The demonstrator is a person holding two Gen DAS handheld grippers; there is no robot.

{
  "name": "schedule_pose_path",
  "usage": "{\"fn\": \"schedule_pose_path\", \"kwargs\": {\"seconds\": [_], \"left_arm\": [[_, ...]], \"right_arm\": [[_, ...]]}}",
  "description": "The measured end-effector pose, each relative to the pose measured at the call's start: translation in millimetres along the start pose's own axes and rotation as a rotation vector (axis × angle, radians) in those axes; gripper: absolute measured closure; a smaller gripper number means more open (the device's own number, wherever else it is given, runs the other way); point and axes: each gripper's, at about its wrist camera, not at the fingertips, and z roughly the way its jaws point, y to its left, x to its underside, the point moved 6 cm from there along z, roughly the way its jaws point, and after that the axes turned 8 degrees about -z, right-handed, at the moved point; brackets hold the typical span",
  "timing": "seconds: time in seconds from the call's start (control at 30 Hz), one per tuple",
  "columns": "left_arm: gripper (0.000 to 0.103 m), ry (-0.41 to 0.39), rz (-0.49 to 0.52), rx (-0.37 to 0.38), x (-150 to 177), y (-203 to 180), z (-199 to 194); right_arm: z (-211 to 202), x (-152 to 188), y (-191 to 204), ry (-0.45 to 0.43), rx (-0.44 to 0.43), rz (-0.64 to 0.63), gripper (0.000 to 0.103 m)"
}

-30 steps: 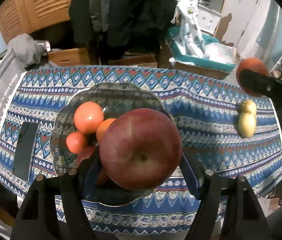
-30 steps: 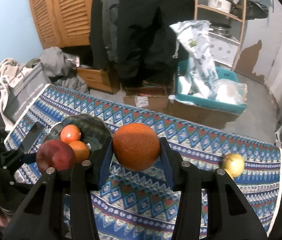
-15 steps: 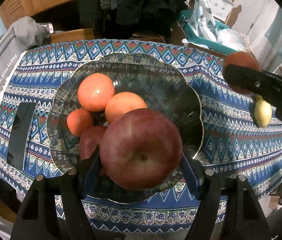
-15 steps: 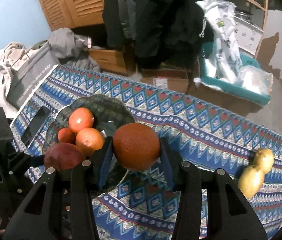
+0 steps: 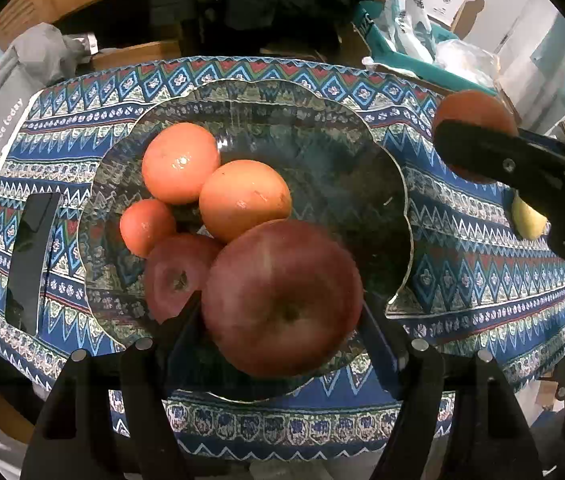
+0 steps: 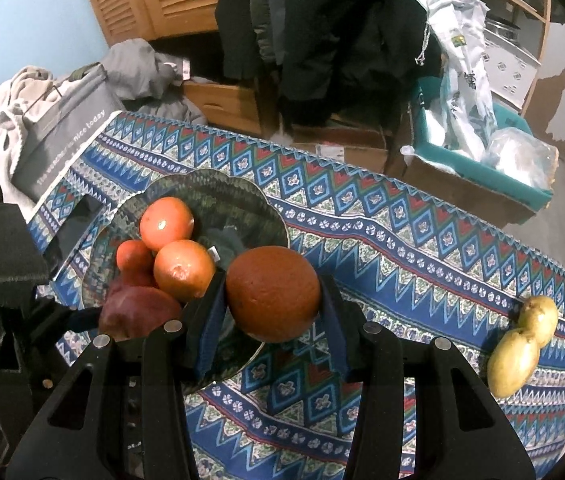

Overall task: Organize fruits
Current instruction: 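Carry the red apple in the left tool over the glass bowl while the right tool carries the tangerine, then open the left tool to drop the red apple into the glass bowl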

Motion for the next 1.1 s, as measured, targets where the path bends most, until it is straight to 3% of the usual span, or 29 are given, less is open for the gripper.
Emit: {"fn": "schedule_pose_path", "kwargs": {"seconds": [0.17,0.27,0.77,1.1], "left_arm": [[0.027,-0.013,-0.003,0.017,0,-2,-7],[0.017,-0.056,-0.008,0.003,-5,1,-18],[0.017,-0.091,-0.149,-0.032,-26,49,-27],[0.017,-0.107,-0.179,-0.061,-30,65,-29]], "right_arm": [[1,0,-3,0.001,0.000,0.007,0.058],[0,0,-4,-0.002,0.000,0.010,0.058],[22,0,6,0.040,-0.026,-0.012,0.058],[41,-1,16,0.070,-0.059,-0.006,0.057]]}}
